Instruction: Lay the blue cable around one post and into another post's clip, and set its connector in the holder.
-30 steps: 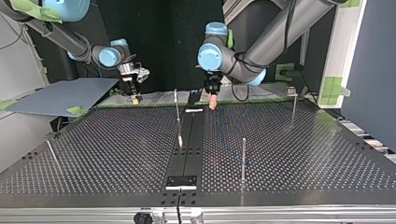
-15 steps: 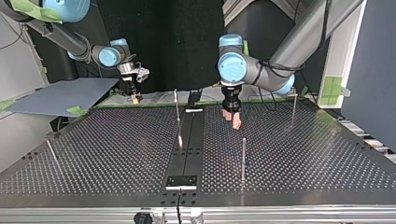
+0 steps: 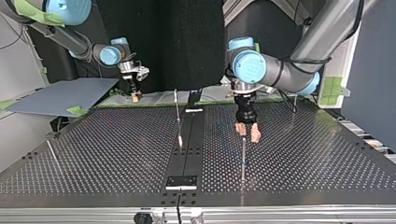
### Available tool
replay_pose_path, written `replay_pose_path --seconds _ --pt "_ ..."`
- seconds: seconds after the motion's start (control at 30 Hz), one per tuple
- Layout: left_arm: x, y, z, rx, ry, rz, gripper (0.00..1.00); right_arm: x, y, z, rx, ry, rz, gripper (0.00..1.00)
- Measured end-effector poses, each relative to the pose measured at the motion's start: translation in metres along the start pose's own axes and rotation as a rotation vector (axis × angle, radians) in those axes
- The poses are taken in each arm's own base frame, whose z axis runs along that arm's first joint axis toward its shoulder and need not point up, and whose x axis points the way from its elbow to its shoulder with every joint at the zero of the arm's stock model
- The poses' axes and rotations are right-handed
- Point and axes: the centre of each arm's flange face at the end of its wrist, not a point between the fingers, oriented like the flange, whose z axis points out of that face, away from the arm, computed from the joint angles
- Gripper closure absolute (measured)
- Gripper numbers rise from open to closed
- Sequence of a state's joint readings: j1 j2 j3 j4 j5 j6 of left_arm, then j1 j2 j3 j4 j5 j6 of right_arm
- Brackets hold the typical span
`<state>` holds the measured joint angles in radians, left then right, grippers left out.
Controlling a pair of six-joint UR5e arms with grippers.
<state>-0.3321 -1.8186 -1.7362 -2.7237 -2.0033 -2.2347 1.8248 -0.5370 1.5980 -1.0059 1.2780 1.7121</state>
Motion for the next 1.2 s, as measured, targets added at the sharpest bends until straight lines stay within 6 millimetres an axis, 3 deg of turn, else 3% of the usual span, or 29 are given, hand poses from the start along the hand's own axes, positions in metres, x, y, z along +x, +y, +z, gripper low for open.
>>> replay_pose_path --seconds 0.4,0.6,1.2 --pt "-0.062 -0.028 0.003 0.154 -0.092 -0.166 0.0 0.0 0.002 0.0 -0.005 0.0 -0.007 1.0" --pt "-0.082 -0.04 -0.002 0.214 -0.098 -0.222 0.0 0.0 0.002 0.0 -0.005 0.0 -0.01 1.0" --pt "-0.037 0.005 0.028 0.17 0.025 -0.307 0.0 0.0 0.002 0.0 -0.004 -0.001 -0.012 1.0"
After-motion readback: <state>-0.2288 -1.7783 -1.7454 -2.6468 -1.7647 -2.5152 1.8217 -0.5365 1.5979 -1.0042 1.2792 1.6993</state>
